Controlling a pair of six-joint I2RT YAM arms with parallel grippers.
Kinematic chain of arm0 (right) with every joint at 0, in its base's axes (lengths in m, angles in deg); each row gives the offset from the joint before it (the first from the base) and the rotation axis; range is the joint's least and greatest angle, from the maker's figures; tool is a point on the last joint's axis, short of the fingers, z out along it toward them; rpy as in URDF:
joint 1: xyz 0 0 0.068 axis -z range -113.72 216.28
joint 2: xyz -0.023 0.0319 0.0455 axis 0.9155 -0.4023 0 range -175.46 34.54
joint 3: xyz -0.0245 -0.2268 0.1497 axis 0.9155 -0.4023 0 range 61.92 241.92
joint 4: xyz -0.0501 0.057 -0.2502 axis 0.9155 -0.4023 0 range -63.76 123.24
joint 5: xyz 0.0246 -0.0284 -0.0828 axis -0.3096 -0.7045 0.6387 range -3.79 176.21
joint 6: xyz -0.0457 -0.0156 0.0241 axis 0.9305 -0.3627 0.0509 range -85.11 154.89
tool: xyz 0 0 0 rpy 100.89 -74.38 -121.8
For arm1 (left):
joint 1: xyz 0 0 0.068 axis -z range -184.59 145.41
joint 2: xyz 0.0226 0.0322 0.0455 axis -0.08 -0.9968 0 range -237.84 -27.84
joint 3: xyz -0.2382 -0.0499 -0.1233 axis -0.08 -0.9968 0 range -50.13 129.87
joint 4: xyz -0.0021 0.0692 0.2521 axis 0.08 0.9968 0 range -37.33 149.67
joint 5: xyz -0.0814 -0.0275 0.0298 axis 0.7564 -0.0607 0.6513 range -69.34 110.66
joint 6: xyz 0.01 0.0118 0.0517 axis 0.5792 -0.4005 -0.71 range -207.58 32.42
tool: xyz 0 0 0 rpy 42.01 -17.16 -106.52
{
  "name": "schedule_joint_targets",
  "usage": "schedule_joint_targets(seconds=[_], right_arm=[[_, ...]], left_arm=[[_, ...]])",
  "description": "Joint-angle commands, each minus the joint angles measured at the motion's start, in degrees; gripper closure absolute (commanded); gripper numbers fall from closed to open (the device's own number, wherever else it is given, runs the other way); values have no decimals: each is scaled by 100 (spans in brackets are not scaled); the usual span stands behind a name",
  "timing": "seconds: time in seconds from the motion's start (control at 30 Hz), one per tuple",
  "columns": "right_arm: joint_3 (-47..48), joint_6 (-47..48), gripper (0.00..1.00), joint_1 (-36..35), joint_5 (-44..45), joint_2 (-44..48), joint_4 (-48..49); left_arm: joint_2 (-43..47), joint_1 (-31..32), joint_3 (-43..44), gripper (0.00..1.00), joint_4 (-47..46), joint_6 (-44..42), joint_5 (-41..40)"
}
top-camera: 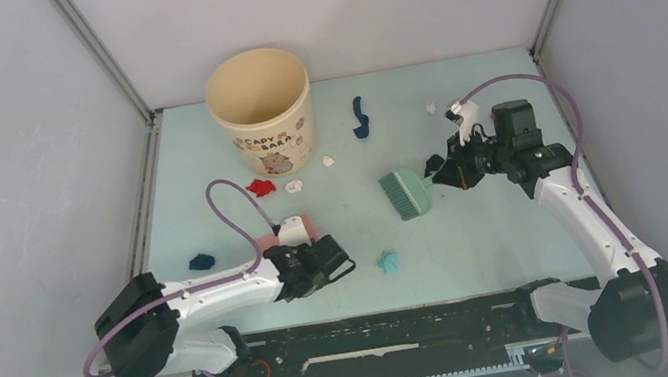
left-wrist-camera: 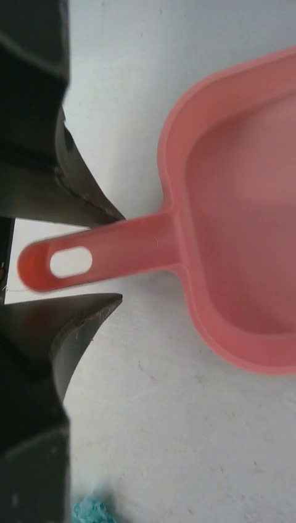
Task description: Sweep away the paper scraps from the table
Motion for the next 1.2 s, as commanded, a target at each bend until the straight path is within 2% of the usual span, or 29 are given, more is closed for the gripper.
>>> schedule_joint_targets(seconds=[0.0,0.3,0.47,0.5,0.63,0.8,0.97,1.17], right_arm=[[-13,22,100,35,-50,110,155],[-8,88,100,17,-91,44,117],[-2,101,100,-118,-138,34,189],[58,171,100,-347,-142,34,132],[555,297,100,-1553,357,-115,-43],[1271,-619,100,-2665,714,-847,681],[2108,-1720,100,-3842,1587,-1858,1521],[2907,-3296,100,-4715,1654,-3142,2543]], left_arm=[[-141,-22,240,57,-79,20,-13],[380,-4,335,80,241,-381,126],[996,-4,721,96,1174,-468,-543],[1116,0,844,100,1474,-441,-777],[1708,-4,1186,100,2602,-79,-1618],[2600,-35,1500,100,3667,804,-2355],[3423,-70,1558,100,4083,1180,-2651],[3986,-126,1558,100,4200,1202,-2633]])
